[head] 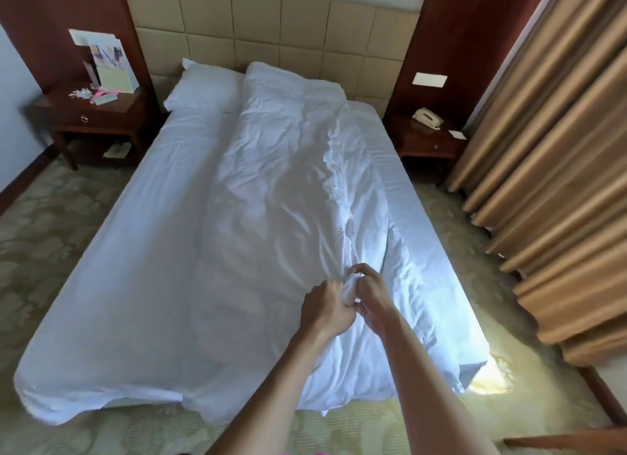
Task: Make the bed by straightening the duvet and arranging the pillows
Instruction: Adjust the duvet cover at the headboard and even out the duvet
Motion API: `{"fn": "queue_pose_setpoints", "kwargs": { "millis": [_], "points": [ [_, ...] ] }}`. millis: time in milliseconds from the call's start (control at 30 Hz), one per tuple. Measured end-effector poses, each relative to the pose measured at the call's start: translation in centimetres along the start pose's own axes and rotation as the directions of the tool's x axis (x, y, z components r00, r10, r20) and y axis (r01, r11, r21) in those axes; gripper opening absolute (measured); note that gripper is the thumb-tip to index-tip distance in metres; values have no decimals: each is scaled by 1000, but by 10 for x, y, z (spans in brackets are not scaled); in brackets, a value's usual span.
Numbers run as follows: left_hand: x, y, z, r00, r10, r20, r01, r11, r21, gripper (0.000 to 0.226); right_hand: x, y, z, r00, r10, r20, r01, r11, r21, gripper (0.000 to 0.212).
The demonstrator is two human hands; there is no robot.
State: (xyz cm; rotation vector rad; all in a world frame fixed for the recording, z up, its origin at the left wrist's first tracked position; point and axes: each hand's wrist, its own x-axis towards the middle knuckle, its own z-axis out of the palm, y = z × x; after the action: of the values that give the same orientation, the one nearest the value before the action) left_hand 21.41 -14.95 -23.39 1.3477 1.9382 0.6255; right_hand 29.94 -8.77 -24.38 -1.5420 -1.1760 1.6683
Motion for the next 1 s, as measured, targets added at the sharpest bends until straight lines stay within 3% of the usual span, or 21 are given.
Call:
{"fn": "queue_pose_setpoints", "kwargs": {
  "millis": [200, 267, 367, 500, 633, 733, 867, 1000],
  "points": [
    [11, 106, 71, 989, 142, 51, -139, 989, -59, 32, 10, -20, -128, 993, -92, -69, 90, 995, -32, 39],
    [28, 126, 98, 988, 114, 102, -103, 989, -111, 19, 21, -24, -164, 991, -99, -93, 95, 995, -39, 38],
    [57, 139, 133, 980, 14, 200, 14, 990, -137, 19, 45, -18, -203, 992, -50, -116, 43, 997, -60, 35],
    [107, 150, 166, 931, -39, 363, 70, 995, -72, 26, 83, -4, -235, 990, 32, -137, -41, 997, -64, 33],
    [167, 170, 189, 859, -27, 511, 29, 1000, 5, 16, 115, -5, -266, 989, 105, -107, -110, 993, -49, 17],
    [199, 184, 198, 803, -50, 594, -3, 996, 88, 20, 138, -11, -283, 984, 159, -84, -161, 987, -11, 18],
    [230, 190, 190, 788, -72, 612, -13, 991, 133, 27, 179, -19, -286, 949, 294, -114, -287, 955, 71, 28],
    [248, 175, 169, 821, -88, 563, 58, 996, 71, 33, 212, -29, -269, 909, 407, 93, -416, 904, 105, 25]
  ]
}}
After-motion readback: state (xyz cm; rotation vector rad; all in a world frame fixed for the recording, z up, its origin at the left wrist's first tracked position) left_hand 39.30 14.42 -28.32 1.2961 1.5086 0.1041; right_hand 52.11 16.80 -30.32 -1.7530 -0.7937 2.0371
